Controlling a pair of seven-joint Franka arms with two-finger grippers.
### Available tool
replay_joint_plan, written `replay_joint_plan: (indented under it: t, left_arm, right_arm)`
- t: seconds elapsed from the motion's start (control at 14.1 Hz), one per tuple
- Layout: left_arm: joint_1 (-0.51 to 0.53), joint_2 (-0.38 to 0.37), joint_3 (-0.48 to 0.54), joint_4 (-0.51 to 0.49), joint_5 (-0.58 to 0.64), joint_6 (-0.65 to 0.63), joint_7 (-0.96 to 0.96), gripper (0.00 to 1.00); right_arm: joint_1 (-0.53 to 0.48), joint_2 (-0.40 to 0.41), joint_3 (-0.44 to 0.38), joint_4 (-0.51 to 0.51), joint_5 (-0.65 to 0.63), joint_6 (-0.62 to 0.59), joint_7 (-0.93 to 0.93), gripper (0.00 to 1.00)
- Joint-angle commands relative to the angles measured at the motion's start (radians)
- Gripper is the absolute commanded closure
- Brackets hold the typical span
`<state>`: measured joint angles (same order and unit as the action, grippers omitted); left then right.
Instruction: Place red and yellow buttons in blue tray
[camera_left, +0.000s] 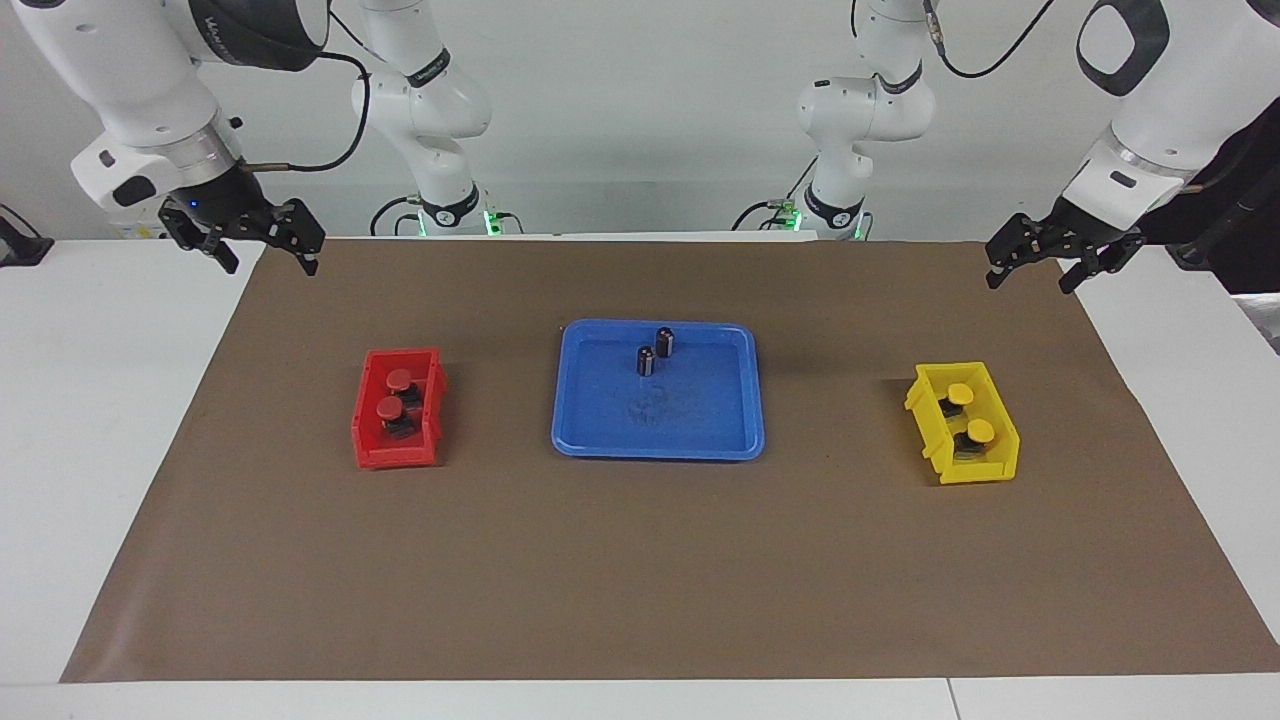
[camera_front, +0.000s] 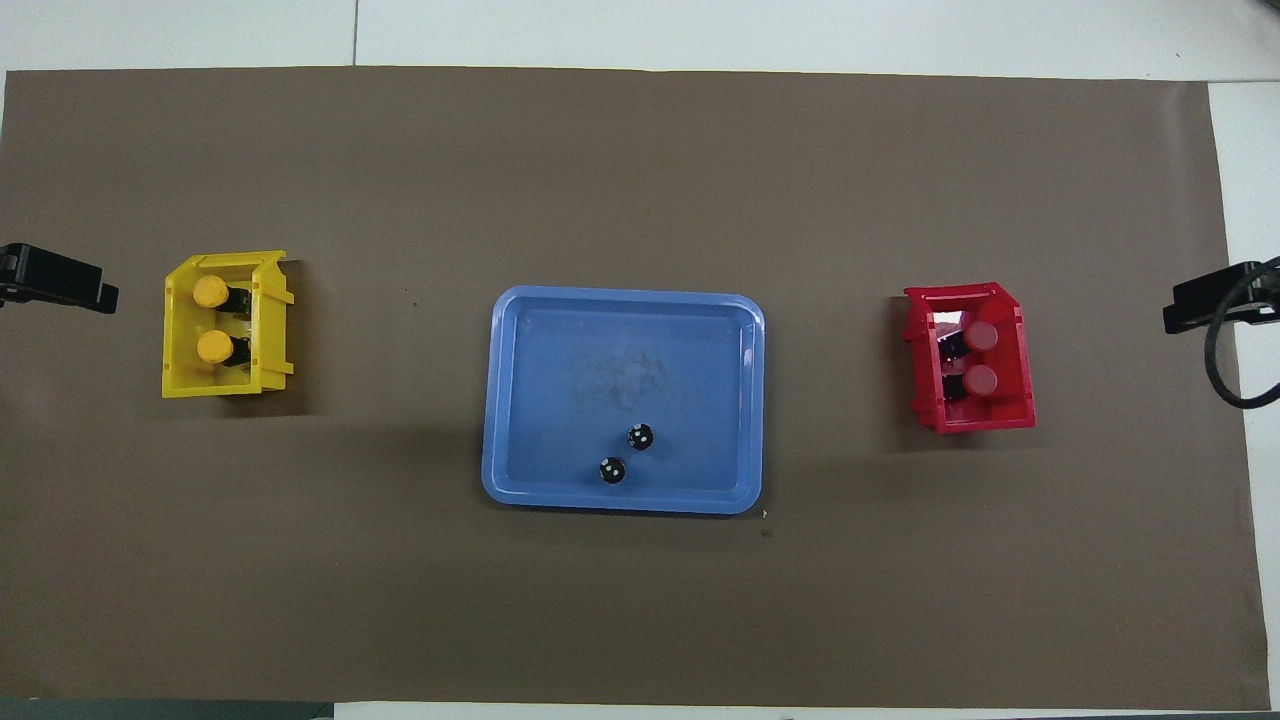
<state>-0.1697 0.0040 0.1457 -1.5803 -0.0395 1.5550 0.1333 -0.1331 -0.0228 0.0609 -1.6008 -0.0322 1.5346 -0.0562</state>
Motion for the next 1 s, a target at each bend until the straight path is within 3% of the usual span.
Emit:
replay_joint_plan:
  t: [0.0,0.21,0.5,0.92]
  left_arm:
    - [0.004,-0.024,0.000,-0.030,-0.011,0.014,0.000,0.00]
    - [0.004,-0.024,0.000,-0.030,-0.011,0.014,0.000,0.00]
    - [0.004,-0.024,0.000,-0.030,-0.011,0.013,0.000,0.00]
    - [0.001,-0.022,0.000,-0.030,-0.010,0.019,-0.006,0.00]
  right_arm:
    - [0.023,-0.011,0.004,-0.080,0.017,0.116,-0.011,0.00]
    - [0.082,0.003,0.004,-0.181,0.020,0.258,0.030,0.02]
    - [0.084,0.090,0.004,-0.281,0.020,0.475,0.032,0.13]
    - [0.073,0.124,0.002,-0.481,0.097,0.742,0.036,0.28]
